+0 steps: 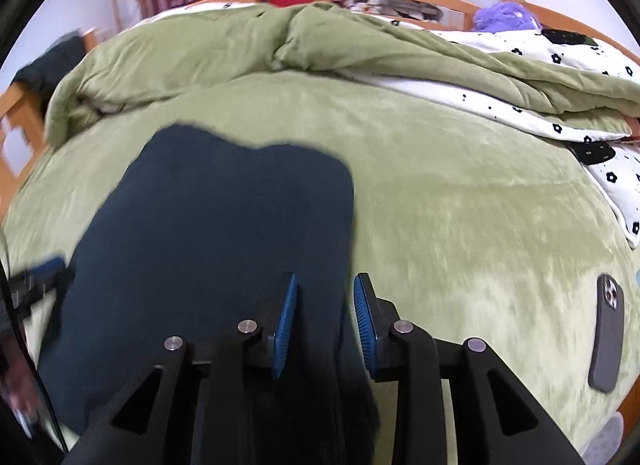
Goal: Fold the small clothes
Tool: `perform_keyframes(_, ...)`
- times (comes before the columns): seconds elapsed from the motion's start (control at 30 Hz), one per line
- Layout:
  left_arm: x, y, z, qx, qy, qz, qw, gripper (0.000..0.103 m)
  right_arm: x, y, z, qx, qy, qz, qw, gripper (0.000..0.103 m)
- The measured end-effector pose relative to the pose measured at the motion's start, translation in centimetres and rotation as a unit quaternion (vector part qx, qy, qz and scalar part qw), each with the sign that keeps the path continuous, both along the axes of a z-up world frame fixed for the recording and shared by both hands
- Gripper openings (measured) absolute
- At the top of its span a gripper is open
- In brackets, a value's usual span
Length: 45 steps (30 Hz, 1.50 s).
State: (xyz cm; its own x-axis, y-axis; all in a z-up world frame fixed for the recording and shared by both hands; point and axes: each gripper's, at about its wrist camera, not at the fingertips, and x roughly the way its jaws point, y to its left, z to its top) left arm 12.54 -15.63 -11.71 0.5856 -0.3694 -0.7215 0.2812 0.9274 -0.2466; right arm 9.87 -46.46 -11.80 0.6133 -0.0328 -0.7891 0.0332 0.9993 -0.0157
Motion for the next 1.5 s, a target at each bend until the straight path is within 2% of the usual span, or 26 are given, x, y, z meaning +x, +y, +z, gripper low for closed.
perform_keyframes(0.07, -1.0, -0.1, 0.2, 0.009, -0.004, -0.006, 0.9999, 0.071, -1.7, -0.4, -1.5, -0.017, 0.025, -0.004, 1.0, 0.029)
perform_keyframes(0.17, -2.3, -0.1, 0.8, 0.021, -0.006, -0.006, 0.9997, 0.071, -3.7, -2.1, -1.6, 0.033, 0.038, -0.038, 0.998, 0.031)
perform_keyframes(0.33, -4.8, 0.8, 3.0, 0.029, -0.012, -0.006, 0.9995, 0.07, -6.8, -1.6, 1.5, 0.016, 0.017, -0.07, 0.997, 0.031)
perform_keyframes(0.43, -6.7, 1.8, 5.3, 0.032, -0.027, 0.0, 0.9991, 0.07, -9.1, -1.0, 4.6, 0.024, -0.01, -0.082, 0.996, 0.032)
perform_keyframes(0.47, -7.2, 2.0, 5.9, 0.032, -0.031, 0.002, 0.999, 0.07, -9.6, -0.9, 5.5, 0.028, -0.015, -0.087, 0.996, 0.034)
perform_keyframes(0.6, -9.8, 3.0, 9.2, 0.033, -0.054, 0.012, 0.9979, 0.071, -12.1, 0.4, 9.9, 0.048, -0.056, -0.089, 0.993, 0.057)
perform_keyframes(0.67, -11.2, 3.4, 10.8, 0.043, -0.066, 0.017, 0.9968, 0.076, -13.6, 1.9, 11.9, 0.036, -0.073, -0.088, 0.993, 0.062)
perform_keyframes(0.73, -12.2, 3.6, 11.9, 0.049, -0.071, 0.018, 0.9961, 0.077, -14.7, 3.5, 13.3, 0.027, -0.079, -0.083, 0.993, 0.062)
perform_keyframes(0.9, -14.6, 4.3, 14.3, 0.057, -0.075, 0.026, 0.9952, 0.081, -17.5, 6.2, 15.1, 0.002, -0.095, -0.078, 0.992, 0.074)
perform_keyframes(1.0, -15.6, 4.5, 15.3, 0.065, -0.083, 0.029, 0.994, 0.081, -19.1, 7.4, 15.9, -0.007, -0.103, -0.076, 0.992, 0.088)
perform_keyframes(1.5, -18.2, 4.5, 16.8, 0.086, -0.103, 0.036, 0.9904, 0.081, -21.9, 8.1, 16.9, 0.003, -0.101, -0.084, 0.991, 0.089)
